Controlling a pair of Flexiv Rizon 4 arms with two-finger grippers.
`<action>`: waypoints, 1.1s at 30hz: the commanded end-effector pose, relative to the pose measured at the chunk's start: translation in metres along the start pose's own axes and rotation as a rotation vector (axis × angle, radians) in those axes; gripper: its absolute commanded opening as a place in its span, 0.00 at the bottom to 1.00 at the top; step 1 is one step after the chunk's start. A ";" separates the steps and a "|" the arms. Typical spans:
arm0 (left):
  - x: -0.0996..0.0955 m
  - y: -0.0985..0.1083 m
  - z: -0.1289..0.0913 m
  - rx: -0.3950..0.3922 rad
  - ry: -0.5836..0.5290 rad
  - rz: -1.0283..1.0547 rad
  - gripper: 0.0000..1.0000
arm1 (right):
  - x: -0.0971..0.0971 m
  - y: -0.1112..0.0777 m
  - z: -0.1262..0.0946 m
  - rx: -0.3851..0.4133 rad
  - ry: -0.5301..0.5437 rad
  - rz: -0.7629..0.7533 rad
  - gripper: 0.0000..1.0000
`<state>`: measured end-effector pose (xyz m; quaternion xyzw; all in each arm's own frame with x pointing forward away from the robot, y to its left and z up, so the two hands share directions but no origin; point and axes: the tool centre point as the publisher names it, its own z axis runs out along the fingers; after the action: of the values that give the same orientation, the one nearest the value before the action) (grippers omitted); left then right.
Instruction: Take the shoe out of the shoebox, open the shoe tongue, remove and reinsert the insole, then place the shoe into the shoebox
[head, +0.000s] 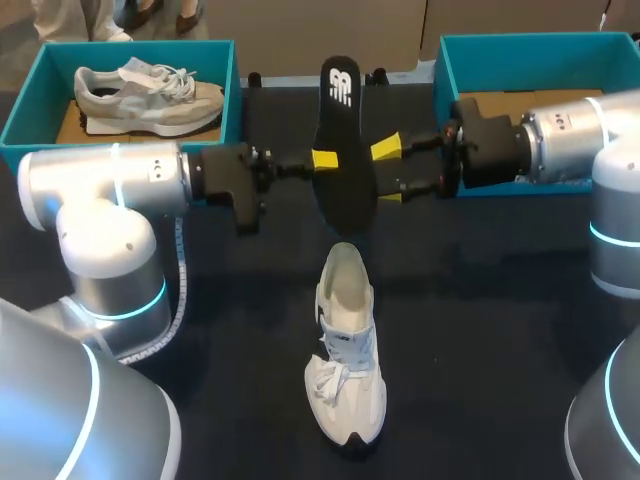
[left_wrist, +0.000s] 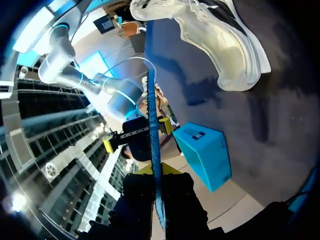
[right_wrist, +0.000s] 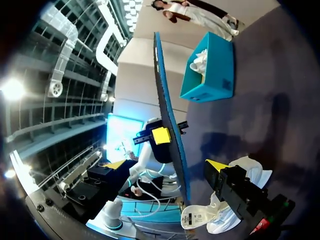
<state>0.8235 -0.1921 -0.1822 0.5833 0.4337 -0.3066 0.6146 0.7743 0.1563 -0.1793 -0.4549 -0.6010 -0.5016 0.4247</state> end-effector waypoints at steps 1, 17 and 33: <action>-0.005 0.001 -0.002 -0.003 0.013 -0.015 0.00 | -0.004 0.001 0.009 0.003 -0.003 -0.013 1.00; -0.003 -0.001 0.003 -0.008 0.011 -0.092 0.00 | -0.012 0.005 0.028 -0.005 0.002 -0.084 0.71; 0.002 0.001 0.006 -0.009 0.018 -0.202 0.00 | -0.015 0.007 0.032 0.001 0.011 -0.115 0.49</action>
<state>0.8253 -0.1947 -0.1830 0.5358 0.4958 -0.3614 0.5801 0.7825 0.1852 -0.1950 -0.4171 -0.6238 -0.5273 0.3986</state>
